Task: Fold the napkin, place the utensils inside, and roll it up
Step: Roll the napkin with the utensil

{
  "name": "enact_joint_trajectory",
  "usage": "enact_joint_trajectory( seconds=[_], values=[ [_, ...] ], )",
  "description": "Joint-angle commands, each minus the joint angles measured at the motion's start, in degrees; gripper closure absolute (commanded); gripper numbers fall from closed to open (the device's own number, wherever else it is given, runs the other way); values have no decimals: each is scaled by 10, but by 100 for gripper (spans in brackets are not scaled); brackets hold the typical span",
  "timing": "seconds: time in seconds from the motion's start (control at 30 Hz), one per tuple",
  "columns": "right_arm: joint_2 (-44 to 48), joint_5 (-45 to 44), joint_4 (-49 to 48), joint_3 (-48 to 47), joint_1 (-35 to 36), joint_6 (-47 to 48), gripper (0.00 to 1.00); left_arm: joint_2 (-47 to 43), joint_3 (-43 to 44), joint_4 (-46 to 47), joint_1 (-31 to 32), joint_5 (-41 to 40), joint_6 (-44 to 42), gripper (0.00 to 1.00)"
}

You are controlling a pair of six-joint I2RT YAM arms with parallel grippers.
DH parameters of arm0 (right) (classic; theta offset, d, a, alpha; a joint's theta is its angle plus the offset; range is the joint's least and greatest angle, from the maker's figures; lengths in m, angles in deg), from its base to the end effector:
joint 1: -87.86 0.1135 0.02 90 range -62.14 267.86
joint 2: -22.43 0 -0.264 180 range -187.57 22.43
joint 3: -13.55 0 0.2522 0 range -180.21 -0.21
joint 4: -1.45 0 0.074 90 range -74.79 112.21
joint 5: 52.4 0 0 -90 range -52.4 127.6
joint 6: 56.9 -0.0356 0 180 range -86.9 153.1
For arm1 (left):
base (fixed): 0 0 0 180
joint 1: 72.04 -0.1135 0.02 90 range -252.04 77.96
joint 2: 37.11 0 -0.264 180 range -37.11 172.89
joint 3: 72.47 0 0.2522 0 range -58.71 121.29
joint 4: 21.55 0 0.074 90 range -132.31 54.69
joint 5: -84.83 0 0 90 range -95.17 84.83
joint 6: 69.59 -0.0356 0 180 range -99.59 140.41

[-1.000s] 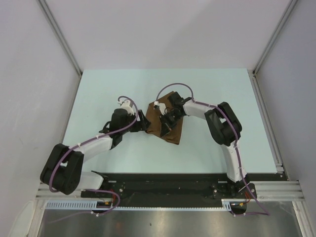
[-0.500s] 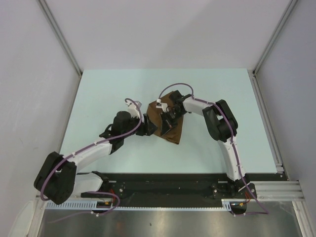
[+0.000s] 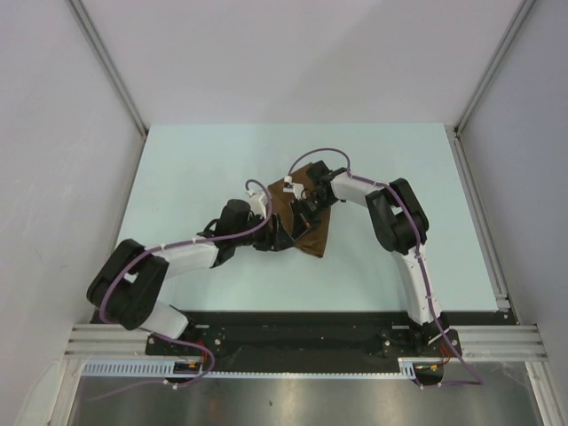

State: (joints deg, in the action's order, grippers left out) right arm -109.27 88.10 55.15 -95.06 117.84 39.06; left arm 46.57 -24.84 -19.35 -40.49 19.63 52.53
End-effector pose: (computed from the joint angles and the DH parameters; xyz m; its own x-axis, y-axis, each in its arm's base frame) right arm 0.3758 0.2485 0.1176 -0.7899 -0.5319 -0.3053 -0.5556 0.4098 0.7234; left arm 0.2335 -0.1609 0.1683 -0.8124 -0.0676 -0.5792 0.4013 0.6558 -0.6395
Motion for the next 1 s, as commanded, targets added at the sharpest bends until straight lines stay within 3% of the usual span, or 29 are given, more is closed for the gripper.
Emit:
enact_joint_trajectory(
  seconds=[0.0,0.77,0.9,0.97],
  values=[
    [-23,-87,-15,-5,-19,12,100,13,26,65,4,-12,4,29],
    [-16,-80,-46,17,-19,-13,100,95,-19,230,-4,-136,-23,31],
    [-1,-75,-70,30,-22,-33,85,113,-20,237,-9,-148,-24,32],
    [10,-66,-92,40,-26,-41,71,115,-28,235,-15,-162,-24,34]
  ],
)
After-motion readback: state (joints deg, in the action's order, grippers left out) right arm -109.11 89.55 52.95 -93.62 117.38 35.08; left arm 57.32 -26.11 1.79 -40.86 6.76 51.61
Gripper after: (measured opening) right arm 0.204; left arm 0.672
